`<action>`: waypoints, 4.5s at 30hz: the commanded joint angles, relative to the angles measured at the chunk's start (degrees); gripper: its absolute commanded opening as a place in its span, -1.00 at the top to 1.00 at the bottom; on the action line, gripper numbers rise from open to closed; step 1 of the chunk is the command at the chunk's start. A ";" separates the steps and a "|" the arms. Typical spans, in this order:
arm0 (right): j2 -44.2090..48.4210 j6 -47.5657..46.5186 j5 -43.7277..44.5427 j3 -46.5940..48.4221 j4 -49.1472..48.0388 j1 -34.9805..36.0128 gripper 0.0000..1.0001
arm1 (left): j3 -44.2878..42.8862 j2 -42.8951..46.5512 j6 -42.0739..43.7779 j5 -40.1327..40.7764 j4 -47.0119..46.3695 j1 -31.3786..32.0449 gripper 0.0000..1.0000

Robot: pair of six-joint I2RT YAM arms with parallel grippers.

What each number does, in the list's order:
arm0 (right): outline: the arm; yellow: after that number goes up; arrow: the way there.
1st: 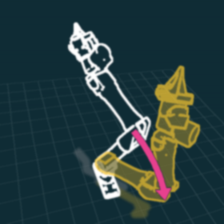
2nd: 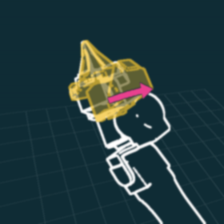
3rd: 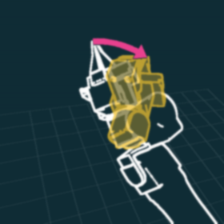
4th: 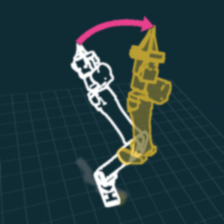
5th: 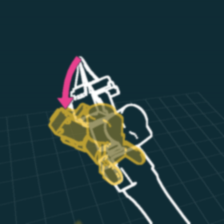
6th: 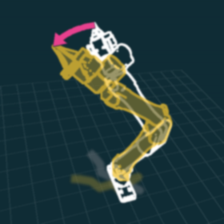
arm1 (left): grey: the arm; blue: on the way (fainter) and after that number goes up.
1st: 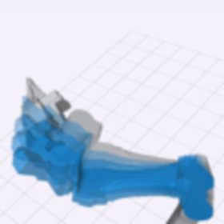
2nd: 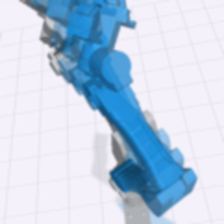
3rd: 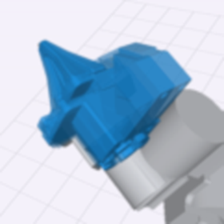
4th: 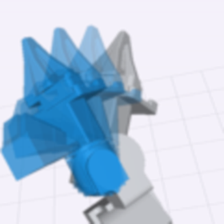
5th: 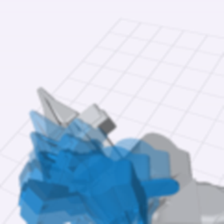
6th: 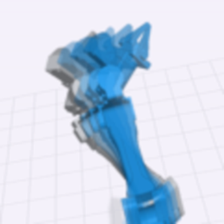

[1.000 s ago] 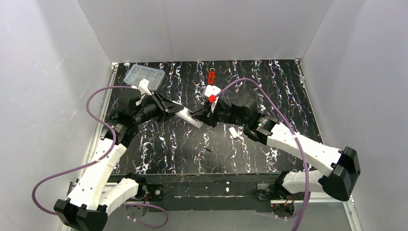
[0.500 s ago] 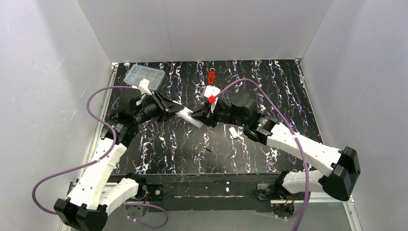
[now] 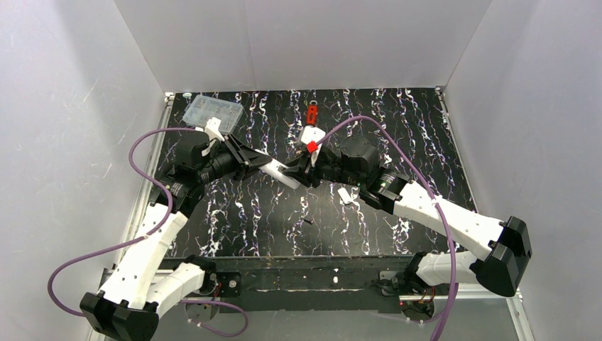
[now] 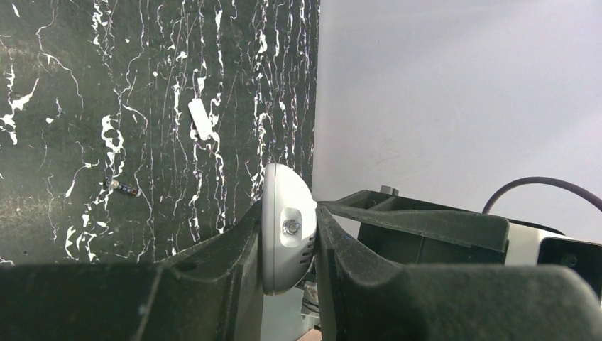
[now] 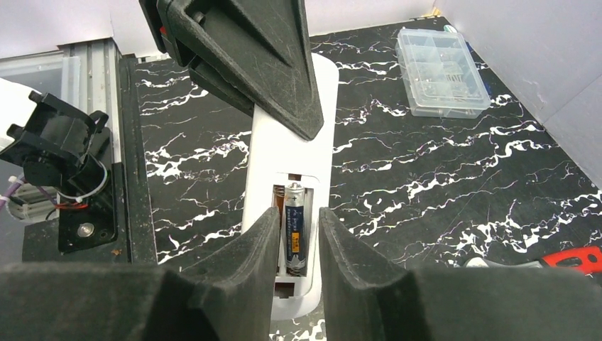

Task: Load the batteries into the remote control
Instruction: Load the battery into the remote control.

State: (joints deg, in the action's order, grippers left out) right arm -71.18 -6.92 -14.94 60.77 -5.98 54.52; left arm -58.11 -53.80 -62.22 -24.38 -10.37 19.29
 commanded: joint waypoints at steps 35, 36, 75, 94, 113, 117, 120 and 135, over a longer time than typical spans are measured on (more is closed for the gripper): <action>1.51 -0.44 2.50 0.84 -0.65 0.53 0.25 | 0.91 0.79 -0.91 -1.85 -4.95 0.13 1.00; 1.43 -0.45 2.49 0.91 -0.48 0.55 0.26 | 0.97 0.80 -0.89 -1.89 -5.04 0.16 1.00; 0.41 1.00 3.91 1.82 0.00 0.59 0.58 | 0.65 0.51 -0.85 -2.08 -5.18 0.17 1.00; 1.55 0.71 1.31 0.76 -0.69 0.59 0.34 | 1.09 0.84 -0.89 -2.03 -5.22 0.15 1.00; 4.39 -0.71 -0.85 2.29 0.09 0.61 0.25 | 1.52 0.87 -1.16 -1.98 -5.47 0.14 1.00; 5.34 -1.11 -1.23 2.03 -0.53 0.67 0.24 | 1.63 0.71 -1.40 -2.58 -5.70 0.16 1.00; 6.43 -2.45 -0.98 1.68 -0.75 0.60 0.22 | 1.82 -0.08 -2.58 -4.20 -7.13 0.16 1.00; 11.99 -12.61 -5.79 4.62 12.89 -0.66 0.17 | 1.43 -6.44 -9.49 -17.59 -18.26 0.22 1.00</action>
State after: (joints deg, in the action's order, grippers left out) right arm -61.12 -16.45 -17.34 62.13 3.36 54.74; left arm -55.20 -60.51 -70.26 -34.48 -24.45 19.31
